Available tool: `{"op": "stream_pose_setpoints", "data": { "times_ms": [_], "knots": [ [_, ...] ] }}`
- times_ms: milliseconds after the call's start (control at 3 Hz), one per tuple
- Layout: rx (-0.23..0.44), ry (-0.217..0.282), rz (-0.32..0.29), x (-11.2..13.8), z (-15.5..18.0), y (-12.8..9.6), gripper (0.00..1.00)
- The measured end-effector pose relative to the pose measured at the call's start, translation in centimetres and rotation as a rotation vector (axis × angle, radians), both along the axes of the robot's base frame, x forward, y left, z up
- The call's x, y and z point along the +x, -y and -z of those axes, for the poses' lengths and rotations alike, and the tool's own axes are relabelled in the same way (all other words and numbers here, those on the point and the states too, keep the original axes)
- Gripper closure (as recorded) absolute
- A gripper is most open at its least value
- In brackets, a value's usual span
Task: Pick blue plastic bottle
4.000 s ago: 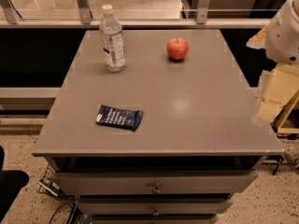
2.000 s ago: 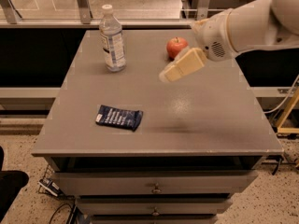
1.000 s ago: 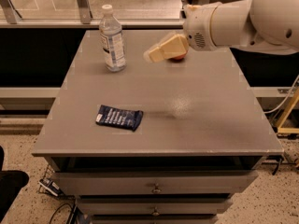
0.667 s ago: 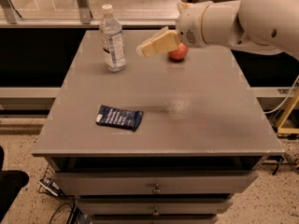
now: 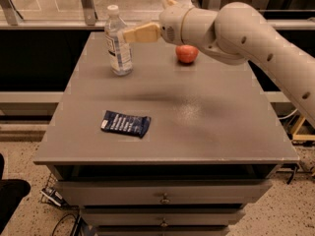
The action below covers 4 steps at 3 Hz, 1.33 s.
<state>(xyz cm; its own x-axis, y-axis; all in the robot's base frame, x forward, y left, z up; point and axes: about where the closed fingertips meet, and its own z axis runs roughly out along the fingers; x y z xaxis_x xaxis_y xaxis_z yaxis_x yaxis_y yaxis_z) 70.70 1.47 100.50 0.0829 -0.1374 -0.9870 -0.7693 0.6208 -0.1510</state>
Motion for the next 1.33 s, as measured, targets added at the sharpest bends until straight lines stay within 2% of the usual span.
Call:
{"op": "stream_pose_setpoints", "data": {
  "times_ms": [333, 667, 1000, 1333],
  "knots": [
    [0.081, -0.004, -0.034, 1.3, 0.7, -3.1, 0.00],
    [0.075, -0.035, -0.040, 1.2, 1.7, -5.5, 0.00],
    [0.037, -0.072, -0.025, 1.1, 2.8, -6.9, 0.00],
    [0.036, -0.094, -0.016, 1.7, 4.3, -8.4, 0.00]
  ]
}}
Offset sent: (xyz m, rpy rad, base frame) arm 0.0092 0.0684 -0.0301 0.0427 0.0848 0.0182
